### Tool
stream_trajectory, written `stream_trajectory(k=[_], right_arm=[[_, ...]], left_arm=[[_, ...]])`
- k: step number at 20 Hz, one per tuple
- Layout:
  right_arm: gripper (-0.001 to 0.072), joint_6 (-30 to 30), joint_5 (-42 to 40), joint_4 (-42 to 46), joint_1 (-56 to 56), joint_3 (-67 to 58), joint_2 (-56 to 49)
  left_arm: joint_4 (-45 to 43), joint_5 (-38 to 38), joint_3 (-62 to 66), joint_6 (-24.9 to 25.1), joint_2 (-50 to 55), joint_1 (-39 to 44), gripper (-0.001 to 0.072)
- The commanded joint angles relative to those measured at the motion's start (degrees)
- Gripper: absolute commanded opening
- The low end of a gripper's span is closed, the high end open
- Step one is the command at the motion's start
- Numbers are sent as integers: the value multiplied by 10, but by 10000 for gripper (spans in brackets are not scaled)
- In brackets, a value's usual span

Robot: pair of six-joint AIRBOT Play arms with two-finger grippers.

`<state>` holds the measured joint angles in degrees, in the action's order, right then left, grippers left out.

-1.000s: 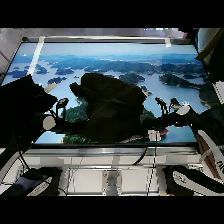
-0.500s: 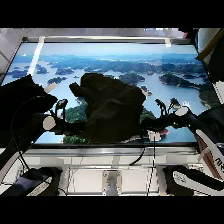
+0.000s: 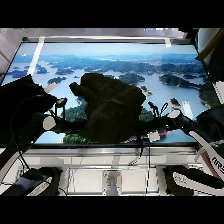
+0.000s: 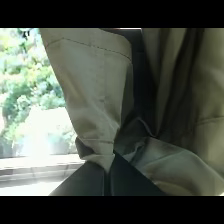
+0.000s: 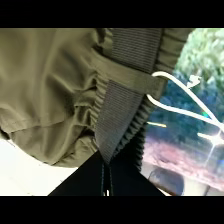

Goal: Fold the clothes and pants, and hang the long-sleeved shirts on hangers.

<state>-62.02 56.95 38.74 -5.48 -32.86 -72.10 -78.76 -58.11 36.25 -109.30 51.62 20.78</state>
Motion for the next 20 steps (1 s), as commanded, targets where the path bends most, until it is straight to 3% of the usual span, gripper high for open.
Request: stream_trajectory(k=[1,3,5,9,14,20], right_arm=[[25,2,56,-2,-6,-26,40],[26,-9,142,7,-6,-77,117],[25,-68,206,5,-6,-158,210],[23,-145,197,6,-6,-373,332],[22,-191,201,7,-6,-594,309],[21,-202,250,94,-6,-607,198]], left_arm=[[-65,-37,23,3,-21,-16,13],[-138,-133,92,3,-66,-38,12],[-196,-205,193,20,-126,-51,12],[-205,-196,403,46,-200,-51,9],[-74,-215,517,112,-146,-51,10],[-62,-230,522,164,3,-51,11]])
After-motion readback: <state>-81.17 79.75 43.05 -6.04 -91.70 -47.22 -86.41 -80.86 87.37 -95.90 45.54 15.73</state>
